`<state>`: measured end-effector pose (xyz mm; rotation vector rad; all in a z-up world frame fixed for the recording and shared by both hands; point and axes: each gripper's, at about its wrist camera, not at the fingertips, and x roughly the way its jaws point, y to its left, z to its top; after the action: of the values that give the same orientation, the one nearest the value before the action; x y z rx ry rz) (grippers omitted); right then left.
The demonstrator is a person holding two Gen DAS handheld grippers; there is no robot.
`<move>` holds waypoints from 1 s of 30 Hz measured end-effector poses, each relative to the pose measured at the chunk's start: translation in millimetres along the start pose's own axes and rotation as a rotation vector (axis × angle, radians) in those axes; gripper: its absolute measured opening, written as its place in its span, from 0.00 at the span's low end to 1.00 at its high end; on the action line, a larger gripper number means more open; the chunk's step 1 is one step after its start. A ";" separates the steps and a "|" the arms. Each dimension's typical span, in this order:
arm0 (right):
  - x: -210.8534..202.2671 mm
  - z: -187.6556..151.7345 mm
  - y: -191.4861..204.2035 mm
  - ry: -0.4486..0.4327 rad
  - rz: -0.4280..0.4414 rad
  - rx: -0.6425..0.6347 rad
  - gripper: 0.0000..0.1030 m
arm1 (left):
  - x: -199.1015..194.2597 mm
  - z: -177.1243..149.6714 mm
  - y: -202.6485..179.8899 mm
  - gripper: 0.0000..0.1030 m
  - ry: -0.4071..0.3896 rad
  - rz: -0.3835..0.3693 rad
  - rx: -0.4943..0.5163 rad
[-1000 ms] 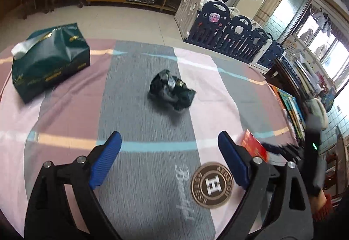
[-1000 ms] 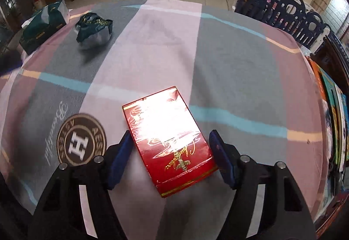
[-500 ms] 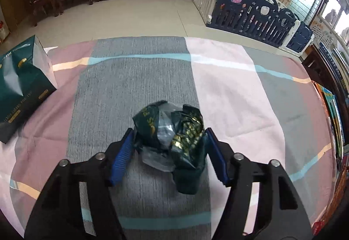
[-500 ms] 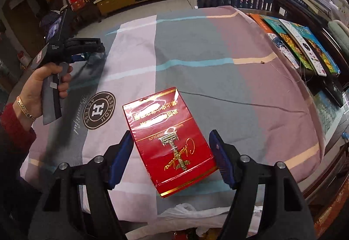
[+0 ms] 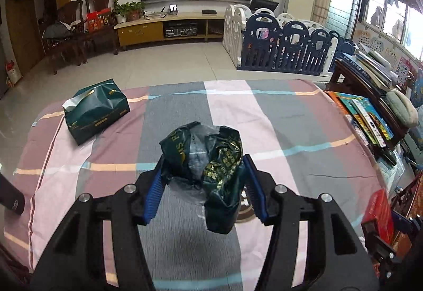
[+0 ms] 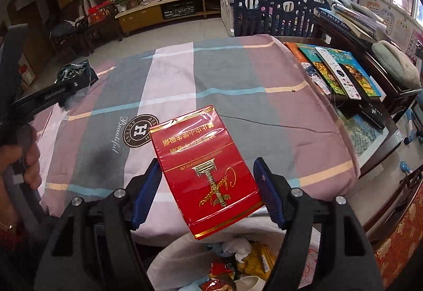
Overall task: Collect trash
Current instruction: 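Carry the red box and dark bag over the wastebasket and open both tools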
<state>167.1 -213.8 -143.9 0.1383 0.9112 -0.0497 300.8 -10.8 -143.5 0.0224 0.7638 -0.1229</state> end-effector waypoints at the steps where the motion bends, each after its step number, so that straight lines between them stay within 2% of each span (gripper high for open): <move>1: -8.9 -3.3 -0.8 -0.005 -0.002 -0.001 0.68 | -16.3 -4.2 -2.1 0.55 -0.013 -0.004 -0.001; 5: -39.2 -13.0 1.8 -0.040 0.012 -0.028 0.68 | -74.3 -21.2 -5.7 0.55 -0.045 -0.031 -0.014; 9: -72.0 -21.6 6.5 -0.078 0.012 -0.061 0.68 | -123.5 -37.9 -13.3 0.55 -0.085 -0.015 -0.016; 13: -103.0 -32.3 5.1 -0.103 -0.009 -0.086 0.68 | -167.7 -56.0 -26.6 0.55 -0.132 0.002 0.022; 17: -127.2 -45.1 -3.1 -0.118 -0.041 -0.105 0.68 | -205.6 -74.1 -37.7 0.55 -0.153 -0.010 0.032; 25: -171.6 -76.1 -34.7 -0.150 -0.099 -0.086 0.68 | -246.9 -95.2 -72.7 0.55 -0.174 -0.061 0.088; 30: -167.4 -90.0 -50.5 -0.115 -0.122 -0.061 0.68 | -247.5 -97.8 -88.7 0.55 -0.170 -0.092 0.116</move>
<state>-11.1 -253.8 -70.9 0.0230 0.8050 -0.1414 45.8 -67.1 -41.0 0.0861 0.5872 -0.2539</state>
